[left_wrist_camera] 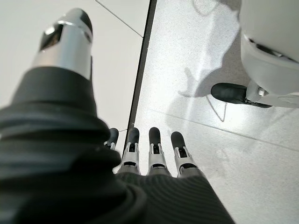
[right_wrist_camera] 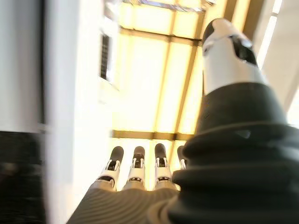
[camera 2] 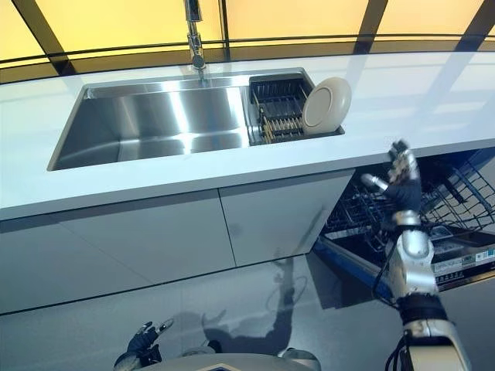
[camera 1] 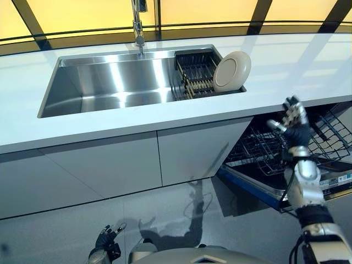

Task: Take plates into dishwasher

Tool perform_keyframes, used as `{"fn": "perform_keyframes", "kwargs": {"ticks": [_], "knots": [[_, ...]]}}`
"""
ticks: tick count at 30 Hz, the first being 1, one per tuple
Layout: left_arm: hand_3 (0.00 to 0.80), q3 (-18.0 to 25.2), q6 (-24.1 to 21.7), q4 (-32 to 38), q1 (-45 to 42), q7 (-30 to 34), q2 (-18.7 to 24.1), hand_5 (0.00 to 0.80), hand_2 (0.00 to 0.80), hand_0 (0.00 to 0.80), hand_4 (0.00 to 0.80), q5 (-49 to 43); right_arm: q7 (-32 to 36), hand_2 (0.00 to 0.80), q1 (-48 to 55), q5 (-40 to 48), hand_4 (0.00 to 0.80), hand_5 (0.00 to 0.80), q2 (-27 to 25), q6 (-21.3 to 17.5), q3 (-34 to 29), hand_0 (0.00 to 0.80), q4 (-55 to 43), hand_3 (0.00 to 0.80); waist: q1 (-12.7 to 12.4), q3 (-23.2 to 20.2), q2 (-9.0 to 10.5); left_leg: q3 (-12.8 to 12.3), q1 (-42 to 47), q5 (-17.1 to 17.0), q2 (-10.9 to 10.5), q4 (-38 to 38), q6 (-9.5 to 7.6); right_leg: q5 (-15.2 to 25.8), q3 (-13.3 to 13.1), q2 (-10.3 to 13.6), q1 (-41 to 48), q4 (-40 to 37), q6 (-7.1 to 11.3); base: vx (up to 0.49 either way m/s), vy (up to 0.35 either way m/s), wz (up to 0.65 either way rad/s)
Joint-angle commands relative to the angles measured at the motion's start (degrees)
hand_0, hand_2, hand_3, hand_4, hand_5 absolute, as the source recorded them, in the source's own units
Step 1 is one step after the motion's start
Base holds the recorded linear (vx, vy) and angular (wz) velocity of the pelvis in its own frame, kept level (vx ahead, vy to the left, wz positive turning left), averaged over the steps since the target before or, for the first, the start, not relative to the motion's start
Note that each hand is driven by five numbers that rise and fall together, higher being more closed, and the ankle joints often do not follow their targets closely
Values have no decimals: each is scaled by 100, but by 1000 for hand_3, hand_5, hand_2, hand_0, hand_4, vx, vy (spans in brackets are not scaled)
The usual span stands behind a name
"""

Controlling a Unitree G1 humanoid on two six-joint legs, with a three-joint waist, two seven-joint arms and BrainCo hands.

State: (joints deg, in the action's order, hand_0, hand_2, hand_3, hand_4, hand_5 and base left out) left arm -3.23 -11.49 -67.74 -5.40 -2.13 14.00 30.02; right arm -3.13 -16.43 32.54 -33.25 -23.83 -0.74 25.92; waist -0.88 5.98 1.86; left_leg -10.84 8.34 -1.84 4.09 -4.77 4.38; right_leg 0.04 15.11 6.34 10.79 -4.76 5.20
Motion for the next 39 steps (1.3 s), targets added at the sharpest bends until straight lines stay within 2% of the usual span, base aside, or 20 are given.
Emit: {"fn": "perform_keyframes", "kwargs": {"ticks": [1, 4, 6, 8, 9, 10, 14, 16, 18, 19, 20, 21, 23, 25, 27, 29, 32, 34, 36, 39], "knots": [[0, -82, 53, -210, 515, -157, 203, 0, 0, 0, 0, -157, -508, 0, -998, 106, 0, 0, -388, 276, -58, 0, 140, 0, -254, -74, 77, -132, 53, 572, -270, 317, -426, 14, -128, -87, -351, 350, -123, 17, -180, 1], [0, -162, 113, -226, 606, -283, 237, 0, 0, 0, 0, -156, -616, 0, -1443, 25, 0, 0, -620, 766, 219, 0, 502, 0, -319, -42, 135, -74, -58, 702, -275, 761, -367, -47, -159, -168, -306, 347, -270, 36, -182, 3], [0, -120, 90, -177, 640, -344, 233, 0, 0, 0, 0, -129, -561, 0, -1687, -3, 0, 0, -763, 949, 452, 0, 639, 0, -389, 76, 264, -124, -453, 810, -301, 1889, -275, -37, -83, -128, -284, 357, -421, 29, -196, 10], [0, -130, 113, -40, 642, -344, 215, 0, 0, 0, 0, -90, -499, 0, -1756, -85, 0, 0, -847, 1054, 540, 0, 646, 0, -490, 238, 318, 22, -1028, 428, -283, 2816, -89, -20, 8, -117, -254, 388, -537, 40, -133, 18], [0, -123, 163, 68, 608, -355, 187, 0, 0, 0, 0, -84, -474, 0, -1784, -110, 0, 0, -882, 1130, 604, 0, 664, 0, -581, 333, 281, 184, -1345, 114, -315, 2936, -8, -9, -14, -132, -222, 418, -547, 90, -43, 16], [0, -108, 172, 136, 535, -377, 152, 0, 0, 0, 0, -54, -429, 0, -1834, -89, 0, 0, -874, 1134, 713, 0, 747, 0, -684, 416, 224, 286, -1567, -142, -328, 2813, 52, -10, -49, -144, -166, 446, -519, 193, 18, 6], [0, -132, 152, 136, 262, -463, 160, 0, 0, 0, 0, 72, -153, 0, -2304, 43, 0, 0, -802, 1536, 1193, 0, 1111, 0, -1051, 472, -6, 666, -1832, -1159, -114, 1173, 219, -187, -306, -330, 245, 351, -441, 326, 80, -24], [0, -95, 115, 48, 235, -472, 143, 0, 0, 0, 0, 122, 128, 0, -2557, 147, 0, 0, -881, 1633, 1377, 0, 1511, 0, -1150, 468, -18, 675, -1957, -1335, -7, 860, 243, -332, -429, -355, 414, 358, -454, 350, 131, -34], [0, -25, 58, -63, 274, -423, 104, 0, 0, 0, 0, 165, 323, 0, -2669, 93, 0, 0, -899, 1591, 1479, 0, 1720, 0, -1169, 454, 7, 495, -1974, -1107, 30, 834, 173, -514, -445, -261, 519, 465, -416, 339, 187, -31], [0, 80, 8, -190, 331, -394, 86, 0, 0, 0, 0, 192, 396, 0, -2649, 239, 0, 0, -808, 1482, 1554, 0, 1786, 0, -1145, 413, 60, 273, -1861, -682, 9, 849, 26, -641, -380, -99, 527, 675, -361, 344, 198, -40], [0, 138, 0, -210, 391, -397, 90, 0, 0, 0, 0, 184, 392, 0, -2565, 228, 0, 0, -726, 1501, 1487, 0, 1784, 0, -1119, 400, 104, 179, -1965, -473, -34, 1191, -20, -690, -375, 13, 563, 837, -306, 302, 161, -47], [0, 153, -25, -213, 416, -405, 94, 0, 0, 0, 0, 235, 363, 0, -2500, 154, 0, 0, -688, 1497, 1457, 0, 1771, 0, -1105, 390, 124, 129, -2018, -365, -52, 1368, -61, -721, -367, 70, 584, 912, -283, 253, 107, -53], [0, 93, -66, -153, 507, -404, 148, 0, 0, 0, 0, 310, 250, 0, -2143, 263, 0, 0, -511, 1324, 1365, 0, 1624, 0, -1077, 311, 216, -84, -2000, -84, -109, 1631, -287, -679, -255, 276, 611, 1180, -147, 304, 112, -49], [0, 84, -60, -184, 595, -476, 213, 0, 0, 0, 0, 340, 95, 0, -1947, 229, 0, 0, -387, 1153, 1231, 0, 1543, 0, -1073, 274, 302, -15, -1847, -27, -272, 1546, -389, -276, -230, 489, 477, 1444, 26, 287, 105, -19], [0, 91, -33, -220, 646, -483, 271, 0, 0, 0, 0, 325, -9, 0, -1916, 367, 0, 0, -383, 1078, 1154, 0, 1519, 0, -1072, 206, 307, 16, -1786, 9, -312, 1477, -445, -148, -249, 539, 439, 1496, 29, 215, 79, 5], [0, 59, -17, -290, 696, -532, 364, 0, 0, 0, 0, 408, -97, 0, -1945, 551, 0, 0, -319, 907, 1001, 0, 1532, 0, -1097, 93, 317, 151, -1670, 92, -464, 1311, -554, 164, -270, 704, 460, 1757, 58, 179, 90, -6], [0, 77, 29, -350, 771, -507, 475, 0, 0, 0, 0, 272, -336, 0, -1912, 622, 0, 0, -255, 756, 895, 0, 1474, 0, -1047, -27, 241, 233, -1540, 117, -612, 1099, -698, 491, -347, 678, 275, 2420, 105, 144, 122, -8], [0, 20, 34, -348, 792, -571, 521, 0, 0, 0, 0, 216, -538, 0, -1870, 582, 0, 0, -214, 760, 840, 0, 1340, 0, -956, -66, 133, 238, -1275, 149, -647, 904, -729, 774, -284, 813, -179, 2926, 103, 163, 148, -3], [0, 12, 95, -275, 841, -640, 537, 0, 0, 0, 0, 218, -623, 0, -1906, 542, 0, 0, -225, 811, 857, 0, 1315, 0, -815, -31, 28, 202, -900, 123, -621, 647, -702, 604, -201, 833, -606, 2729, 28, 155, 46, -2], [0, -39, 145, -112, 854, -713, 578, 0, 0, 0, 0, 295, -631, 0, -2000, 564, 0, 0, -319, 893, 851, 0, 1312, 0, -640, 10, -75, 229, -547, 128, -529, 370, -593, 825, -113, 839, -1181, 1986, 72, 111, -112, -1]]}}
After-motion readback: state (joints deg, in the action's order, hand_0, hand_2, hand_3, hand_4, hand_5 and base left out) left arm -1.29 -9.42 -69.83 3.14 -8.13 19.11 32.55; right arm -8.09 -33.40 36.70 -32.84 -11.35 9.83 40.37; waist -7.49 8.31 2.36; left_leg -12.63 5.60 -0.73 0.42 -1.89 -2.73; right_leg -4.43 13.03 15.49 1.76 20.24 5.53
